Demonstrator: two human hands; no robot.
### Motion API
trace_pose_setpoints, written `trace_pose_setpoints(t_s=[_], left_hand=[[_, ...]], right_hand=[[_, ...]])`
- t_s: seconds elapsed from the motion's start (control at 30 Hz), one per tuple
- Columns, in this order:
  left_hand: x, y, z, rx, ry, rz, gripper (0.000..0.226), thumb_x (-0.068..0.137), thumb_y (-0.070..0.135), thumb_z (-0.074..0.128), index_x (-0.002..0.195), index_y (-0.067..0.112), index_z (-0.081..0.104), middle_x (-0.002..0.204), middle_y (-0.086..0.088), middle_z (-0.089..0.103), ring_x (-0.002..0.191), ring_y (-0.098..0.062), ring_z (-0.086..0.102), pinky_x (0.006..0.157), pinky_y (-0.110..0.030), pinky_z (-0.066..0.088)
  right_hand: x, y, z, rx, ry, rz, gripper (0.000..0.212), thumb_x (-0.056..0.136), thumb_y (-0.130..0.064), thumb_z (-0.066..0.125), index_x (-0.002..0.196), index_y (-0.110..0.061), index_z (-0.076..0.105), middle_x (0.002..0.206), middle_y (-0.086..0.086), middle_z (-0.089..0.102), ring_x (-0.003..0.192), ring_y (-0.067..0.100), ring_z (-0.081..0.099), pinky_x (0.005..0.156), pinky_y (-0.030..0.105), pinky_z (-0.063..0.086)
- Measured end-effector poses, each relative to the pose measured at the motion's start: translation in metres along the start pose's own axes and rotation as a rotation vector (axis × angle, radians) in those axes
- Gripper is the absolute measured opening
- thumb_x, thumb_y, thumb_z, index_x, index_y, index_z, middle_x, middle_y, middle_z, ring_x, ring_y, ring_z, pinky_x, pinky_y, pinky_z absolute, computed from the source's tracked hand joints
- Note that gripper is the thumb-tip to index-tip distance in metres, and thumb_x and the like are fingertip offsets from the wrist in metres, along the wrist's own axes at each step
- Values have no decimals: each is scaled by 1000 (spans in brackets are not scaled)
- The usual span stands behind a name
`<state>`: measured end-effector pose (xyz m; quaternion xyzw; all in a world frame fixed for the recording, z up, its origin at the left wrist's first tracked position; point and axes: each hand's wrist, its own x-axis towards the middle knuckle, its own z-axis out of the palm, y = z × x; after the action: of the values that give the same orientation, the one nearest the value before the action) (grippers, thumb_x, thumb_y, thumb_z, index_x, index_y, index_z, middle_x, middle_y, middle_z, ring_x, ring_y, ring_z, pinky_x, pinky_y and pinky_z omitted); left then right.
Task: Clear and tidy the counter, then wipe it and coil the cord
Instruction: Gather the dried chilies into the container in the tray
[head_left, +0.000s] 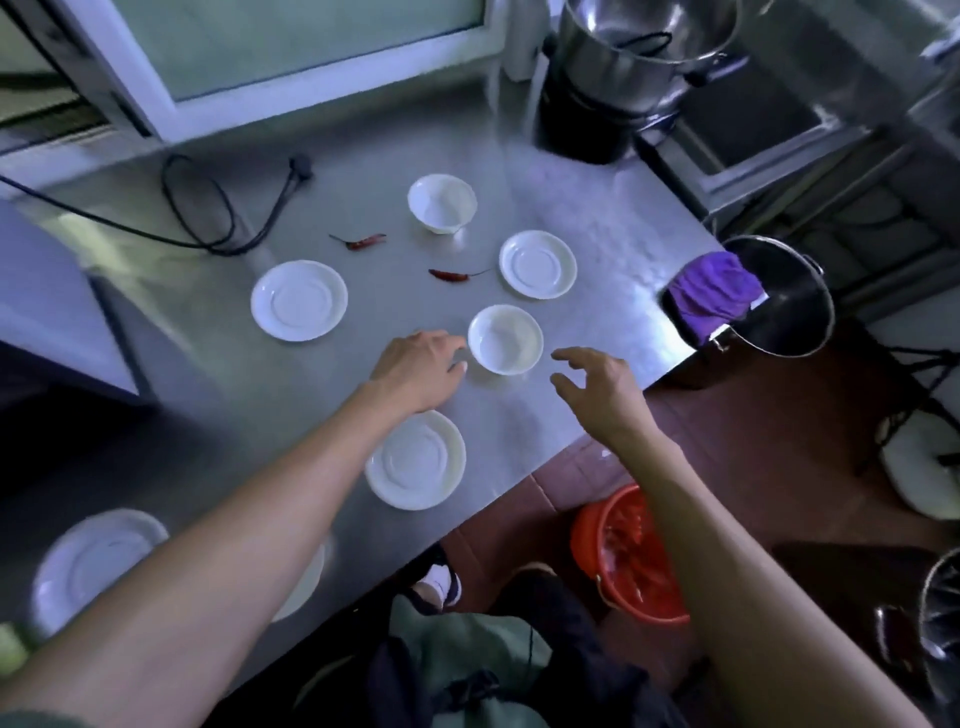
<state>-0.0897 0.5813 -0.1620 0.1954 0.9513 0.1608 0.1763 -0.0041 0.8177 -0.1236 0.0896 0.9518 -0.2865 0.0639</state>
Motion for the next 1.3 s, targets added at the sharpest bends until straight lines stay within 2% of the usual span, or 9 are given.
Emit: trace_pose_setpoints(t_s=[0.2,0.33,0.5,0.63,0.67,0.8,1.03,1.13,1.3], left_hand=[[12,-42,-12,-78,52,-116,39,96,36,52,132,24,58,136,-1,60,125,-26,54,99,-40,47],[25,-62,-12,-122,75,-217,41,96,36,53,134,24,58,138,-2,59,126,-27,54,100,-42,48],[40,-74,-15,-166,112,-339,38,95,33,54,130,20,60,134,-4,62,121,-29,56,97,-42,49],[54,-75,-17,-171,110,-402,37,96,33,55,131,20,59,133,-4,63,119,-29,58,94,-40,49],[57,-76,-17,-172,116,-416,36,96,32,56,130,20,60,131,-4,64,118,-29,59,92,-40,50],[69,-78,-12,-166,154,-474,34,94,28,59,125,17,63,121,-7,68,109,-31,62,85,-40,51],[99,-78,-12,-154,212,-518,33,94,24,57,125,14,63,123,-6,66,110,-32,61,87,-42,50],[111,-83,-19,-152,269,-512,31,94,22,57,122,13,64,122,-6,67,110,-31,60,88,-41,51],[133,-104,-34,-127,296,-523,33,95,23,54,126,13,62,127,-5,64,119,-27,55,94,-42,49]], right_hand=[[82,-52,15,34,-73,-99,31,91,-17,68,121,-17,70,116,4,69,88,20,60,77,23,38],[132,-70,33,-19,-181,-156,34,89,-15,68,123,-19,69,121,6,68,105,25,63,84,26,42],[191,-71,52,-120,-306,-242,44,90,-15,60,132,-31,63,118,-2,66,102,19,61,85,33,51],[229,-67,73,-267,-269,-242,13,93,-14,54,97,-6,63,98,14,66,95,37,59,77,40,49],[236,-68,79,-295,-271,-265,16,97,-17,52,92,-5,61,95,16,66,94,39,58,76,40,46],[255,-60,105,-363,-318,-341,18,99,-18,49,99,-6,63,101,13,64,99,35,55,85,39,41],[277,-52,118,-296,-373,-394,23,99,-24,51,90,-8,64,91,9,64,92,34,55,82,39,39],[281,-53,117,-194,-404,-393,24,98,-28,55,91,-8,66,92,9,65,91,33,56,80,40,45],[283,-55,115,-1,-400,-364,25,94,-32,60,87,-9,65,86,8,63,83,30,56,68,34,43]])
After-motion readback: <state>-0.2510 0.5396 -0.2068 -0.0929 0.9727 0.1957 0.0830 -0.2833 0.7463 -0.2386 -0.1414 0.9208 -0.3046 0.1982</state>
